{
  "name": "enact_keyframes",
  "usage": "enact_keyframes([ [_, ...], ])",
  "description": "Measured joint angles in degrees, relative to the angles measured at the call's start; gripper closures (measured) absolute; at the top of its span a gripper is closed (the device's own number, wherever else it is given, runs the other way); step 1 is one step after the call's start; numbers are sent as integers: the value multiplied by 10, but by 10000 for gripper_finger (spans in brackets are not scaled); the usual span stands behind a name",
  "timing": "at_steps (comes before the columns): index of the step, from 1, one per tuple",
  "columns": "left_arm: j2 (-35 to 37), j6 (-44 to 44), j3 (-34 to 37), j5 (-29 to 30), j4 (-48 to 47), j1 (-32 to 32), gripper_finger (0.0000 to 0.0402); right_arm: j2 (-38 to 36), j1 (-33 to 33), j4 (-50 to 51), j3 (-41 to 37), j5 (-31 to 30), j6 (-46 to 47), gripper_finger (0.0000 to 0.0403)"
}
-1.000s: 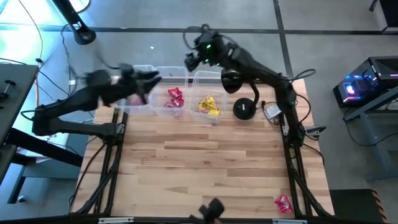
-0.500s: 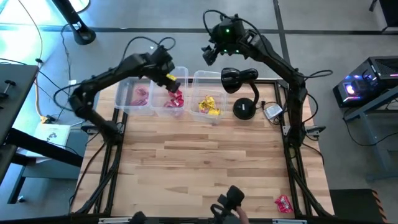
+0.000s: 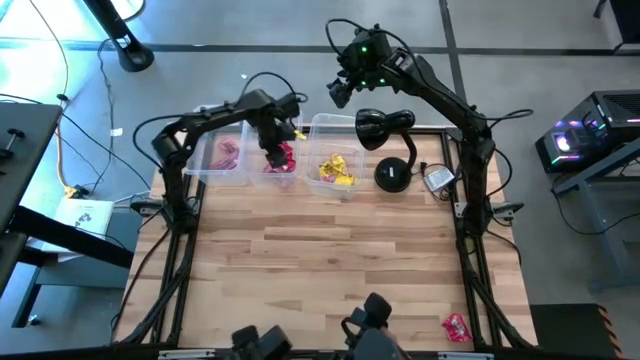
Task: Sort candy
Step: Put the pink candy wrapper into the left transparent bin
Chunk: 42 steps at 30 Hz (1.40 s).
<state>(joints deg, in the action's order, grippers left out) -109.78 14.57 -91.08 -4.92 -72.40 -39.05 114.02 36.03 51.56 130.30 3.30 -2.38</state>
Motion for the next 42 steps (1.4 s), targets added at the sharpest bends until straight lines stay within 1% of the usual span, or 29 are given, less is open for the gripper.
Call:
enact_keyframes([
  [5,-16,98,8,1,44,-1,241,0,0,1,0,0,21,158],
  [11,-19,170,65,2,82,-8,241,0,-2,1,0,0,25,158],
  [14,-19,186,94,-2,94,-8,241,0,-2,1,0,0,25,158],
  [16,-18,195,110,-16,101,-8,241,0,-2,0,0,0,24,158],
  [19,-18,211,142,-27,131,-7,241,0,-2,-5,0,-1,24,158],
  [23,-18,216,189,8,198,-5,241,0,-1,-4,0,-18,23,158],
  [27,-13,209,223,11,236,0,241,0,0,-4,0,-18,20,158],
  [29,-12,213,236,26,252,5,242,0,0,-4,0,-18,20,158],
  [31,-11,213,242,41,260,11,254,0,0,-4,0,-18,19,158],
  [33,-12,210,243,43,263,14,282,0,0,-4,0,-18,19,158],
  [37,-12,188,242,39,271,18,376,0,0,-4,0,-18,19,158],
  [38,-12,178,242,38,272,19,386,0,0,-4,0,-18,19,158],
  [42,4,164,243,38,268,19,394,0,0,-4,0,-18,19,158],
])
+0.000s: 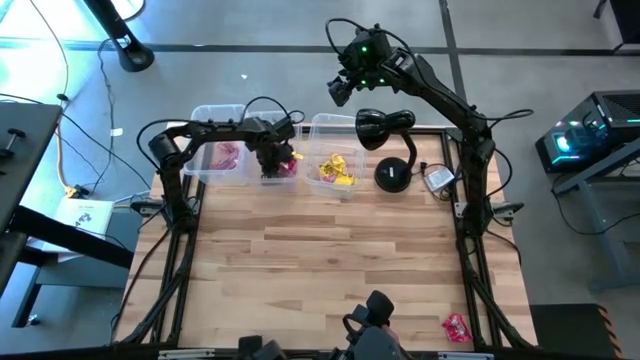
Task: Sort candy
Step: Put the pink candy wrapper into the left transparent bin
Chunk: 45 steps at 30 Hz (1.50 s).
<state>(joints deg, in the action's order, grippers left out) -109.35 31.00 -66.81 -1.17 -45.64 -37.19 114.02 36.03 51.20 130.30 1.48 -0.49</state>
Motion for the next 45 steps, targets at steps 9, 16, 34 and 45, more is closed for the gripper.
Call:
enact_keyframes([
  [9,125,-19,-31,-15,-90,1,401,0,1,0,0,-4,-10,158],
  [16,245,-103,-69,10,-111,-2,401,0,11,-5,0,-4,-5,158],
  [34,371,-519,27,281,-145,-110,401,0,23,-22,0,5,5,158],
  [45,378,-548,44,238,-143,-119,325,0,23,-10,0,5,-10,158],
])
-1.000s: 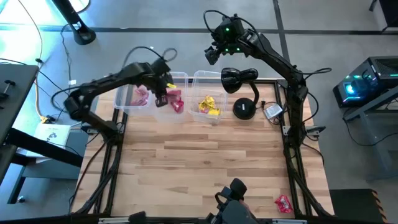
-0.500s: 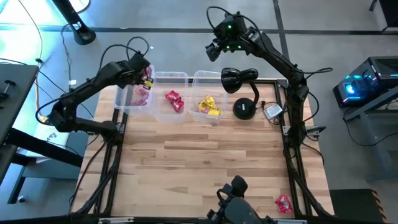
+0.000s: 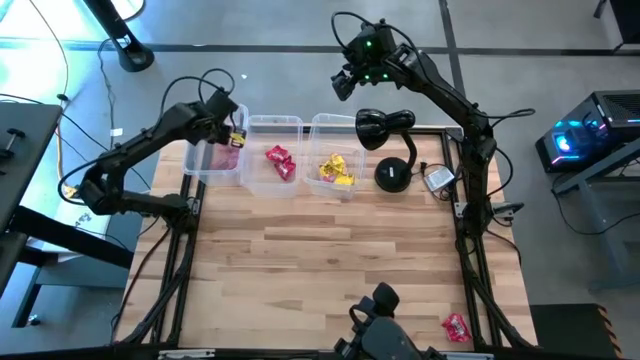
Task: Sort candy
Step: Put the pink candy wrapper into the left transparent bin, then put the red candy wrapper into the middle transparent bin
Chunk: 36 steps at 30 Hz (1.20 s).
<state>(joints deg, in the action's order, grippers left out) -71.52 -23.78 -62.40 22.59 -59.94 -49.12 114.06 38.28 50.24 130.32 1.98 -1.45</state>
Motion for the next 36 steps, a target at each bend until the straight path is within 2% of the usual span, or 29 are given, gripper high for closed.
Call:
enact_keyframes([
  [3,10,5,-23,-12,1,0,299,0,0,0,0,1,-1,158],
  [6,29,23,-63,-47,36,0,278,-6,0,1,0,33,-6,158],
  [8,47,48,-89,-76,94,1,267,-16,0,2,4,72,-16,158],
  [11,79,85,-105,-120,249,10,256,-37,-5,5,15,133,-15,158],
  [13,95,118,-105,-174,351,14,252,-52,-14,14,17,191,-10,158],
  [15,99,149,-105,-263,417,16,250,-62,-31,29,17,262,8,158],
  [17,95,167,-105,-366,444,15,249,-64,-55,67,18,340,20,158],
  [19,84,162,-104,-425,448,15,249,-64,-86,137,17,377,13,158],
  [21,67,155,-104,-467,446,20,249,-62,-126,224,17,368,-3,158],
  [23,50,154,-101,-496,449,25,249,-61,-169,308,17,324,-8,158],
  [26,30,150,-94,-512,472,28,249,-60,-236,398,16,252,47,158],
  [31,5,149,-93,-539,515,24,249,-70,-342,396,-25,205,186,158],
  [36,-7,134,-93,-587,576,14,249,-103,-423,384,-183,212,320,159],
])
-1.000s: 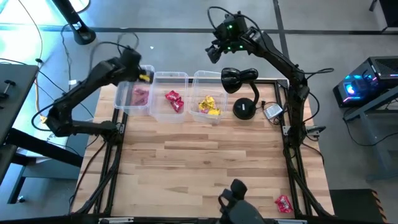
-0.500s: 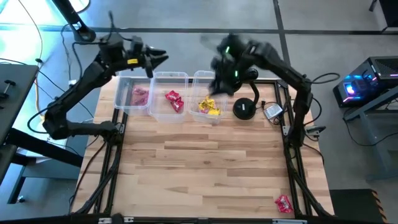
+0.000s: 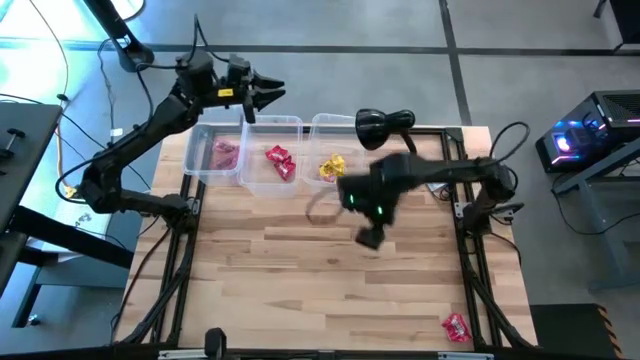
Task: Sort candy
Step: Put the red candy wrapper into the middle transparent bin
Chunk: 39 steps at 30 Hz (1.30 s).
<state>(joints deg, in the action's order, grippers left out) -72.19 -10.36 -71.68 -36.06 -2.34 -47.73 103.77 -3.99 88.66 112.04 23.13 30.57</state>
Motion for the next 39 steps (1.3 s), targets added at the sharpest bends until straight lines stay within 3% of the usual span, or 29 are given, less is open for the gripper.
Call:
enact_keyframes([
  [4,-1,-6,0,-25,22,-12,249,-34,-63,-21,-178,65,116,164],
  [9,-1,-10,0,-32,21,-23,249,-71,-148,-160,-403,202,267,169],
  [14,-1,-9,0,-54,22,-26,249,-80,-225,-244,-545,258,384,169],
  [21,-1,4,0,-54,22,-26,249,-81,-281,-325,-629,285,436,169],
  [25,-1,1,0,-54,12,-26,249,-81,-309,-462,-672,333,486,169],
  [28,-1,1,0,-54,0,-26,249,-81,-326,-556,-703,334,544,169],
  [39,-2,40,0,-31,-35,-25,249,-81,-371,-719,-781,334,687,169],
])
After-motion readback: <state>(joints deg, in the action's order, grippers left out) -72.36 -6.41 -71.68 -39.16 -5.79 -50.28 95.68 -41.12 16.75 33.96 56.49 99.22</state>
